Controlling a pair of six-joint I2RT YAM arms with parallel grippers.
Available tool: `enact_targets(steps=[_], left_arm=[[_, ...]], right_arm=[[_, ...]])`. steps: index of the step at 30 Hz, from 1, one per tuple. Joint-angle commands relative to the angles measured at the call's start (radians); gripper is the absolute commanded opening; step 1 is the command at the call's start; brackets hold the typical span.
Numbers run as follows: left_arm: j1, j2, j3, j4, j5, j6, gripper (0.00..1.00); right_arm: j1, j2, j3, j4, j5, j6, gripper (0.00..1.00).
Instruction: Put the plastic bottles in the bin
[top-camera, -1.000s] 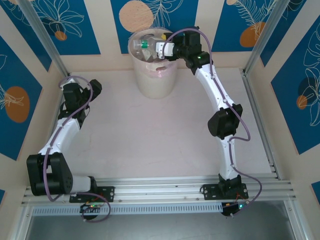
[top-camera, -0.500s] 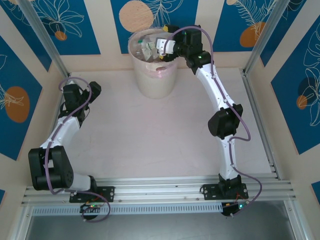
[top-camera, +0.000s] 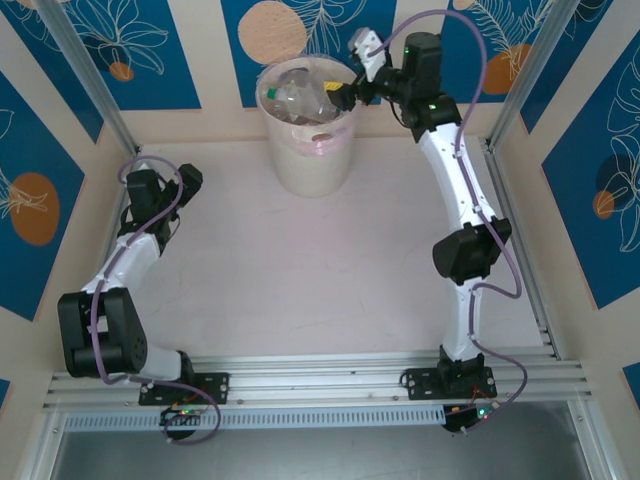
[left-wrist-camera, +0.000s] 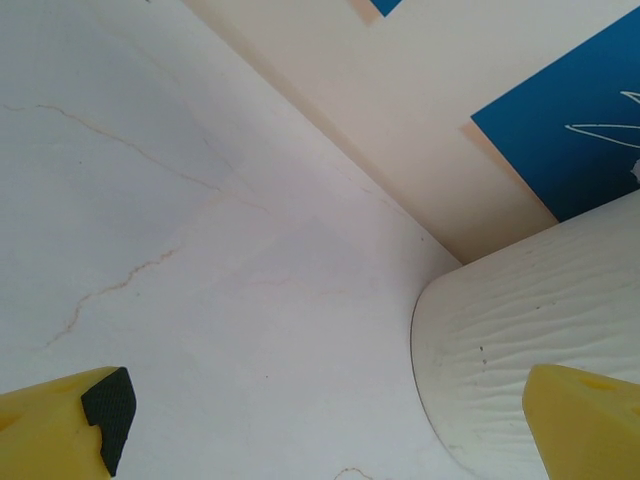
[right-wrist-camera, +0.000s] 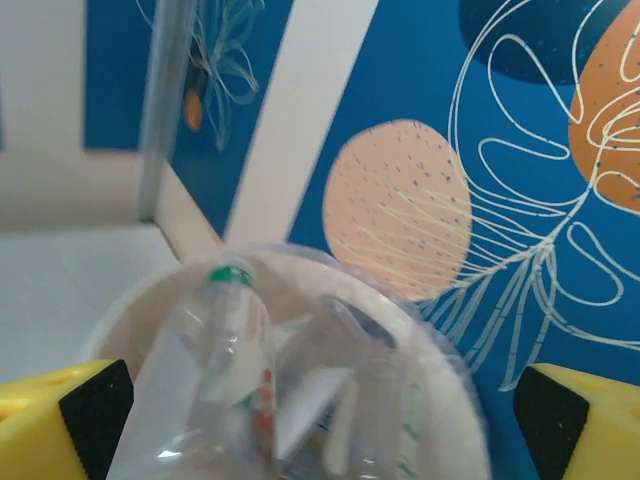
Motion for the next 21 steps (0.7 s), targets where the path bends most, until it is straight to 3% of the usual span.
enact_targets(steps=[1,4,7,11,15,21], left_arm=[[0.018,0.011,-0.006,0.038,0.032,-0.017,1.0],[0.019,0.014,-0.006,0.038,0.037,-0.02,1.0],[0.02,0.016,-0.007,0.038,0.035,-0.022,1.0],[0.02,0.023,-0.007,0.04,0.039,-0.028,1.0],[0.021,0.031,-0.005,0.042,0.044,-0.031,1.0],[0.021,0.033,-0.005,0.044,0.047,-0.036,1.0]], right_arm=[[0.009,-0.006,-0.023,-0.005,-0.097,0.254,0.99],[0.033,0.045,0.008,-0.027,-0.008,0.317,1.0],[0.076,0.122,0.111,-0.138,0.073,0.323,0.94],[0.159,0.201,0.168,-0.217,0.29,0.255,0.76],[0.21,0.285,0.216,-0.319,0.489,0.199,0.74],[0.185,0.311,0.251,-0.397,0.498,0.284,0.69]])
